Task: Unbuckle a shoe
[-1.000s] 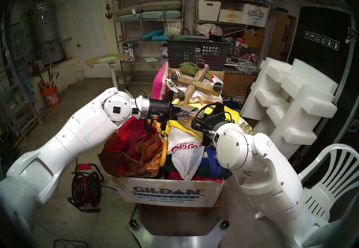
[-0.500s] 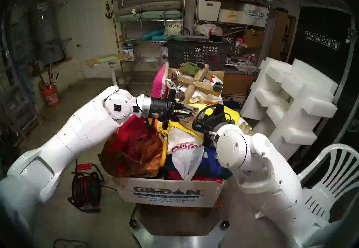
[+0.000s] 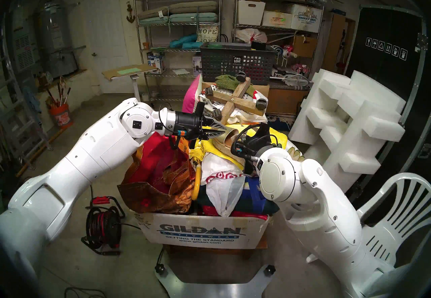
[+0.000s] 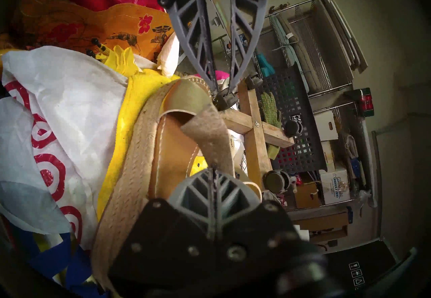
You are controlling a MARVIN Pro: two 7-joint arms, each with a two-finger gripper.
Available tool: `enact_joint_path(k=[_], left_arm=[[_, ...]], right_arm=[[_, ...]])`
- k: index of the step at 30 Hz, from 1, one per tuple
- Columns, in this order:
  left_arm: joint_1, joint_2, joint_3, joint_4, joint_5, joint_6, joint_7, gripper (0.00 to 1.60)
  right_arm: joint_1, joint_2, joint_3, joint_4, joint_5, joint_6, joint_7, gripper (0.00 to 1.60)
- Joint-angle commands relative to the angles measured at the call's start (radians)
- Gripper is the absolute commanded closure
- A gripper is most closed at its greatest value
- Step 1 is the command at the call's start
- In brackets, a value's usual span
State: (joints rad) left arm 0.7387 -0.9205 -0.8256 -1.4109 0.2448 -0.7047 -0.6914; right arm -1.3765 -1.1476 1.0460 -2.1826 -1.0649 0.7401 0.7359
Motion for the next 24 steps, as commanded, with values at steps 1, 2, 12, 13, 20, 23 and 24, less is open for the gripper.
enact_joint_path(k=[1, 2, 12, 13, 20, 23, 24], left_arm=[[-0.043, -0.049, -0.015, 0.017, 0.049, -0.01, 0.038, 0.86], [-0.044, -0.056, -0.013, 0.019, 0.067, -0.011, 0.045, 0.85], [-0.058, -0.133, 0.002, 0.08, 0.141, -0.016, 0.081, 0.85], [-0.06, -0.139, 0.004, 0.088, 0.146, -0.018, 0.083, 0.85], [-0.073, -0.174, 0.009, 0.119, 0.166, -0.037, 0.094, 0.77], [-0.075, -0.183, 0.011, 0.125, 0.164, -0.045, 0.093, 0.8], [-0.076, -0.187, 0.012, 0.128, 0.162, -0.048, 0.091, 0.82]], right_arm=[[0.004, -0.008, 0.003, -0.03, 0.002, 0.0, -0.005, 1.6], [0.003, -0.008, 0.003, -0.035, 0.005, -0.002, -0.003, 1.6], [-0.007, -0.012, -0.006, -0.055, 0.004, -0.004, 0.003, 1.6], [-0.008, -0.012, -0.006, -0.056, 0.005, -0.005, 0.003, 1.6], [-0.012, -0.011, -0.007, -0.061, 0.009, -0.009, 0.003, 1.6], [-0.013, -0.011, -0.008, -0.062, 0.011, -0.011, 0.003, 1.6], [-0.013, -0.011, -0.008, -0.063, 0.012, -0.011, 0.003, 1.6]])
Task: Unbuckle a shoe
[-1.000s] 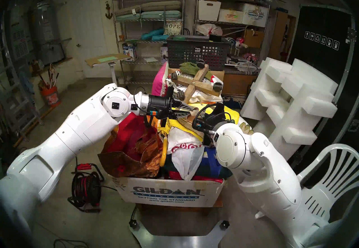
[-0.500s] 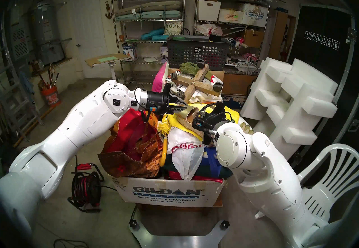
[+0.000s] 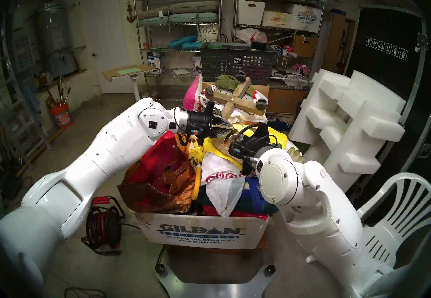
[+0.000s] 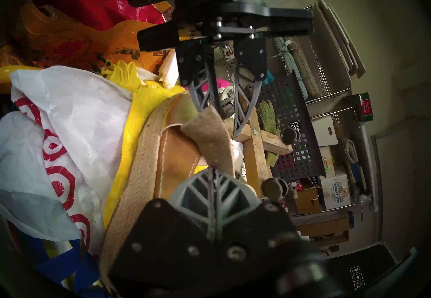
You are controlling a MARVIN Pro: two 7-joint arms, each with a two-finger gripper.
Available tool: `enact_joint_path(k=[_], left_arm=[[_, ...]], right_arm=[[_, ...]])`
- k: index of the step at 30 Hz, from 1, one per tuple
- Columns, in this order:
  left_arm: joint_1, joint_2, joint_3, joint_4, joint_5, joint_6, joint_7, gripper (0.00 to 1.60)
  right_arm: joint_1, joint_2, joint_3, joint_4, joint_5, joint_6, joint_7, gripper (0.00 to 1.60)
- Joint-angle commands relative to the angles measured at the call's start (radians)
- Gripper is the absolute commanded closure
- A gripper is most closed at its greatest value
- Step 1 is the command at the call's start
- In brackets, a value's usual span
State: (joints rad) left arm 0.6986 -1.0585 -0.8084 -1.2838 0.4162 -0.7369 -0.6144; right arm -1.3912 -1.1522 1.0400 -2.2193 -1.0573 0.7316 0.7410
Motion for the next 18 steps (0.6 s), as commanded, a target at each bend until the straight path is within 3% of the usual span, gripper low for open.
enact_joint_path(k=[1, 18], left_arm=[[-0.037, -0.052, -0.002, 0.001, -0.009, -0.02, 0.011, 0.82], [-0.026, -0.045, 0.012, -0.004, -0.048, -0.045, -0.027, 0.85]], right_arm=[[0.002, -0.007, -0.002, -0.027, 0.006, -0.004, -0.002, 1.6], [0.02, -0.015, -0.006, -0.011, 0.002, -0.002, -0.003, 1.6]])
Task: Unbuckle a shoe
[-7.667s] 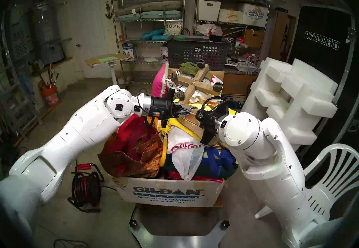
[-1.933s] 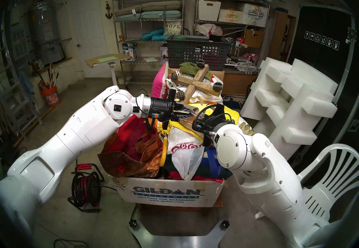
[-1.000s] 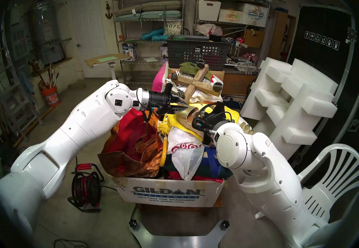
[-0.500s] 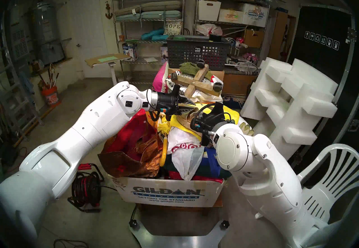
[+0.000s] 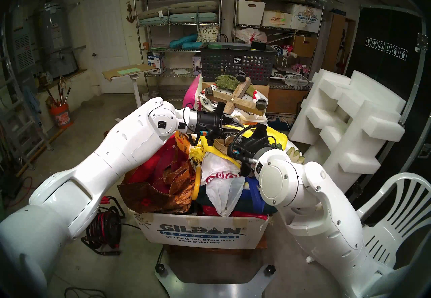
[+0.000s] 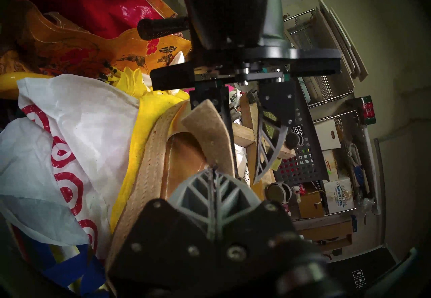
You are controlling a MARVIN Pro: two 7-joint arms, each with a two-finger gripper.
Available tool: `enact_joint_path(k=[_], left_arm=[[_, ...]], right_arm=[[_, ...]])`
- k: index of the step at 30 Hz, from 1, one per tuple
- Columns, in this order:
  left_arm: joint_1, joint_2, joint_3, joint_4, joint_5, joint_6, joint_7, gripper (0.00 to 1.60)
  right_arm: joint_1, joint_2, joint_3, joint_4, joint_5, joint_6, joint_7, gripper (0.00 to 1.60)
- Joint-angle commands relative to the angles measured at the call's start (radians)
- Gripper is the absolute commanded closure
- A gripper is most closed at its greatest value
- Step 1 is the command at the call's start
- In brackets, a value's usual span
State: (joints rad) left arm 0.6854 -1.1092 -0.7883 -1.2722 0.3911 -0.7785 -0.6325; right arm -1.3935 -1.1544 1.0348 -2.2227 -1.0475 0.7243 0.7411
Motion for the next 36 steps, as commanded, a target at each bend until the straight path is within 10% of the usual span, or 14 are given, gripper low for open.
enact_joint_path(k=[1, 26, 36], left_arm=[[-0.01, 0.01, -0.01, -0.015, -0.024, -0.005, -0.01, 0.85], [-0.01, -0.006, -0.022, -0.004, -0.028, -0.02, 0.005, 0.83], [-0.001, 0.005, -0.023, -0.009, -0.018, -0.029, 0.009, 1.27]], right_arm=[[0.022, -0.014, 0.0, -0.007, -0.008, 0.006, -0.004, 1.6], [0.022, -0.027, -0.019, 0.0, -0.015, -0.002, 0.005, 1.6], [0.022, -0.028, -0.016, 0.0, -0.017, -0.001, 0.006, 1.6]])
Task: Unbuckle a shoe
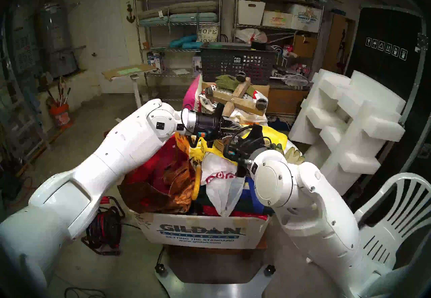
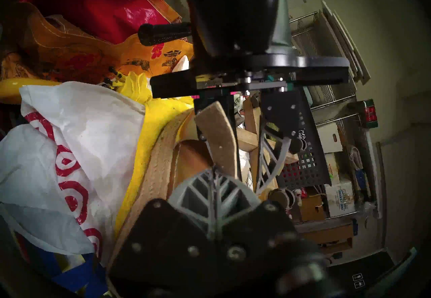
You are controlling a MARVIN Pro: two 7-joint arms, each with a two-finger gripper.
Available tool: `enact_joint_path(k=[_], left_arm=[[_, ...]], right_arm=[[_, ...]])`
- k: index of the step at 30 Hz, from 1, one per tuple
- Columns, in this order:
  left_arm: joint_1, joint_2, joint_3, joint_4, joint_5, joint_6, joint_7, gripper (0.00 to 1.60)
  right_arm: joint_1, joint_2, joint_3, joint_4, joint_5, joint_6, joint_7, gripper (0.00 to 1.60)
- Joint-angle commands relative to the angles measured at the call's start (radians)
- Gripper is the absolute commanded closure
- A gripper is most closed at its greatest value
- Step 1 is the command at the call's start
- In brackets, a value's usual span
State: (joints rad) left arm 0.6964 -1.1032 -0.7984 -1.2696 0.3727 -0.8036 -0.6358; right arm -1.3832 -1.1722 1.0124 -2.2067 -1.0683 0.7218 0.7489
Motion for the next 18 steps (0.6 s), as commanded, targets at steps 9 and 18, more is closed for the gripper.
enact_joint_path(k=[9, 18], left_arm=[[0.0, 0.0, -0.023, -0.029, 0.036, 0.018, 0.037, 1.6], [0.008, -0.016, -0.04, -0.02, 0.09, 0.061, 0.075, 1.6]], right_arm=[[0.004, -0.003, 0.014, -0.024, 0.009, -0.005, 0.0, 1.6], [-0.019, 0.035, 0.028, -0.061, 0.035, -0.038, 0.012, 1.6]])
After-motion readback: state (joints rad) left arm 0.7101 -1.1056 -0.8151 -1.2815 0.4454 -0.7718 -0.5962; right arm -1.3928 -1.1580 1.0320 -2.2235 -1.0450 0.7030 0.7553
